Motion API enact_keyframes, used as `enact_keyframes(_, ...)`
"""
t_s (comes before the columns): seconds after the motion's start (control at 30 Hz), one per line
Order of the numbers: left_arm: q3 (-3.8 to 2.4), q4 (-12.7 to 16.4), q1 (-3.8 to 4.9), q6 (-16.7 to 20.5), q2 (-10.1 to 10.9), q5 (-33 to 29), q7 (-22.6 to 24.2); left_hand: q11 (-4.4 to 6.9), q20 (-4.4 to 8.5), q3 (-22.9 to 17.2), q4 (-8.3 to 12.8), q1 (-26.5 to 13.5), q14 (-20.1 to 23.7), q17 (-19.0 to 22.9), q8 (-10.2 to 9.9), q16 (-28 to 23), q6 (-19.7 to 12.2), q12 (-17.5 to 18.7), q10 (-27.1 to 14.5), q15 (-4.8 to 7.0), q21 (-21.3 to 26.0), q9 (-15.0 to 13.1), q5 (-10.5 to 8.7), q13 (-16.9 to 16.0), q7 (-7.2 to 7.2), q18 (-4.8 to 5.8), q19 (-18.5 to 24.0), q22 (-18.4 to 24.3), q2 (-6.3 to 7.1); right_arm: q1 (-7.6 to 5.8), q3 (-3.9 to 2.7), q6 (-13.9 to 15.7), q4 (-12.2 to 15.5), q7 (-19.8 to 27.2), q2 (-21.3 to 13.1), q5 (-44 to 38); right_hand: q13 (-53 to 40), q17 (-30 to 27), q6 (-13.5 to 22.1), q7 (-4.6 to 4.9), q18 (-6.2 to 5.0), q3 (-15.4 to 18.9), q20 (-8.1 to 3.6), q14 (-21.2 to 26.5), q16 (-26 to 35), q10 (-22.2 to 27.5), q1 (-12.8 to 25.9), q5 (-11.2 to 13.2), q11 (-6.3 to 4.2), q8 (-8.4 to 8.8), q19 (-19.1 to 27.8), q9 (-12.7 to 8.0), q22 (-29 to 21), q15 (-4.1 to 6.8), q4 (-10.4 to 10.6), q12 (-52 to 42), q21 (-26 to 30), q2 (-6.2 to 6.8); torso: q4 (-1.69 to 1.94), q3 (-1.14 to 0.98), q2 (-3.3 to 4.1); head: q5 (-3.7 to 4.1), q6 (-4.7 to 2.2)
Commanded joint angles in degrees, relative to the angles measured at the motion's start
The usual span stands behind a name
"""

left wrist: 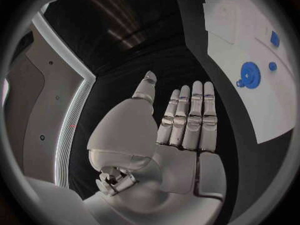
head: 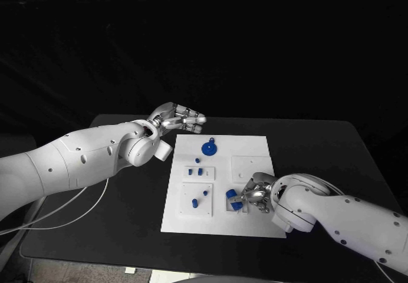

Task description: Assemble the parts on the task board

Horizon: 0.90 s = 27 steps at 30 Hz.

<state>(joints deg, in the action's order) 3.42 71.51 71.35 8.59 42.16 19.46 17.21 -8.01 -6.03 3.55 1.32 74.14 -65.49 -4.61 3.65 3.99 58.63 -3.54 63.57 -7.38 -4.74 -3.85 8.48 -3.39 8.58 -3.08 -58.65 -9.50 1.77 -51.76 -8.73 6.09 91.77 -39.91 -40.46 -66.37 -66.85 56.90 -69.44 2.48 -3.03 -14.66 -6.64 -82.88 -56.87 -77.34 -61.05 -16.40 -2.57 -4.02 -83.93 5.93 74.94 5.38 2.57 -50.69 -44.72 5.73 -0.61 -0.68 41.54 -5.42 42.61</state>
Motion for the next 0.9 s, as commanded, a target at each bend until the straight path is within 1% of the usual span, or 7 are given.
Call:
enact_keyframes(0.03, -0.04, 0.04, 0.04, -1.02, -0.16, 0.27, -0.07, 0.14, -0.26, -0.11, -0.08, -0.15, 0.41, -0.01, -0.02, -0.35, -0.31, -0.3, -0.44, 0.01, -0.3, -0.06, 0.28, -0.09, -0.14, 0.29, -0.05, 0.05, 0.12, -0.06, 0.02, -1.61, -0.18, -0.39, 0.31, -0.46, 0.1, 0.13, -0.19, 0.08, 0.16, 0.06, -0.09, -0.3, -0.16, -0.01, 1.14, 0.82, 0.16, 0.37, -3.01, -0.1, 5.57, 0.06, 0.75, 0.19, -0.34, -0.24, -0.03, -0.01, -0.02, -0.03, -0.01)
enact_keyframes(0.4, -0.03, -0.02, 0.04, -1.04, -0.26, 0.39, -0.3, 0.1, -0.3, -0.19, -0.22, -0.14, 0.5, -0.02, -0.02, -0.34, -0.49, -0.33, -0.52, -0.02, -0.32, -0.06, 0.31, -0.1, -0.08, 0.24, -0.01, 0.13, 0.19, -0.12, 0.13, -2.16, -0.36, -0.26, 0.91, -1.15, 0.87, 1.09, -1.79, -0.42, 0.36, -0.41, -0.08, -0.42, -1.02, -0.6, 2.74, 1.6, -0.09, 0.36, -3.01, 0.05, 5.73, 0.05, 0.84, 0.89, -1.11, -1.44, -0.04, -0.08, 0.0, 0.07, -0.05)
enact_keyframes(0.5, -0.03, -0.03, 0.04, -1.01, -0.28, 0.44, -0.36, 0.09, -0.32, -0.25, -0.25, -0.11, 0.51, -0.03, -0.02, -0.33, -0.61, -0.33, -0.55, -0.04, -0.36, -0.06, 0.33, -0.1, -0.06, 0.23, -0.02, 0.17, 0.22, -0.12, 0.15, -2.29, -0.32, -0.11, 1.0, -1.22, 0.92, 1.21, -1.94, -0.43, 0.37, -0.27, -0.07, -0.4, -1.08, -0.65, 3.29, 2.7, -0.08, 0.36, -2.97, -0.01, 5.72, 0.04, 1.24, 0.93, -1.12, -1.31, -0.05, -0.07, 0.01, 0.08, -0.03)
enact_keyframes(0.53, -0.03, -0.04, 0.04, -1.01, -0.29, 0.45, -0.38, 0.09, -0.32, -0.25, -0.25, -0.11, 0.51, -0.03, -0.02, -0.33, -0.61, -0.33, -0.55, -0.04, -0.36, -0.06, 0.33, -0.1, -0.06, 0.23, -0.02, 0.17, 0.22, -0.12, 0.15, -2.33, -0.32, -0.05, 1.03, -1.23, 0.96, 1.24, -1.95, -0.41, 0.36, -0.21, -0.06, -0.4, -1.07, -0.65, 3.55, 3.85, -0.08, 0.37, -2.95, -0.03, 5.72, 0.02, 1.58, 0.99, -1.13, -1.2, -0.05, -0.07, 0.01, 0.08, -0.03)
enact_keyframes(0.63, -0.03, -0.04, 0.04, -0.99, -0.32, 0.47, -0.42, 0.09, -0.32, -0.25, -0.25, -0.11, 0.51, -0.03, -0.02, -0.33, -0.61, -0.33, -0.55, -0.04, -0.36, -0.06, 0.33, -0.1, -0.06, 0.23, -0.02, 0.17, 0.22, -0.12, 0.16, -2.42, -0.29, 0.12, 1.07, -1.26, 1.0, 1.34, -2.06, -0.38, 0.33, -0.25, -0.03, -0.39, -1.07, -0.7, 3.81, 6.06, -0.04, 0.37, -2.92, -0.05, 5.71, -0.01, 2.69, 1.0, -1.18, -0.69, -0.06, -0.08, 0.0, 0.08, -0.05)
enact_keyframes(0.73, -0.03, -0.06, 0.04, -0.95, -0.35, 0.48, -0.47, 0.09, -0.32, -0.25, -0.25, -0.11, 0.51, -0.03, -0.02, -0.33, -0.61, -0.33, -0.55, -0.04, -0.36, -0.06, 0.33, -0.1, -0.06, 0.23, -0.02, 0.17, 0.22, -0.12, 0.17, -2.55, -0.27, 0.31, 1.09, -1.27, 1.03, 1.45, -2.2, -0.4, 0.32, -0.63, 0.01, -0.41, -1.07, -0.74, 3.57, 9.36, -0.02, 0.36, -2.9, 0.03, 5.74, -0.03, 4.99, 1.0, -1.37, 0.73, -0.04, -0.07, 0.01, 0.09, -0.03)
enact_keyframes(0.9, -0.03, -0.13, 0.04, -0.91, -0.41, 0.49, -0.53, 0.09, -0.32, -0.27, -0.3, -0.11, 0.52, -0.04, -0.03, -0.33, -0.72, -0.33, -0.55, -0.03, -0.39, -0.06, 0.31, -0.1, -0.02, 0.22, 0.0, 0.24, 0.24, -0.12, 0.17, -2.76, -0.25, 0.6, 1.06, -1.28, 1.06, 1.6, -2.23, -0.37, 0.31, -0.28, 0.02, -0.45, -1.01, -0.75, 2.34, 11.86, 0.01, 0.35, -2.84, 0.23, 5.72, -0.05, 8.7, 1.02, -1.41, 2.83, -0.05, -0.07, 0.01, 0.07, 0.02)
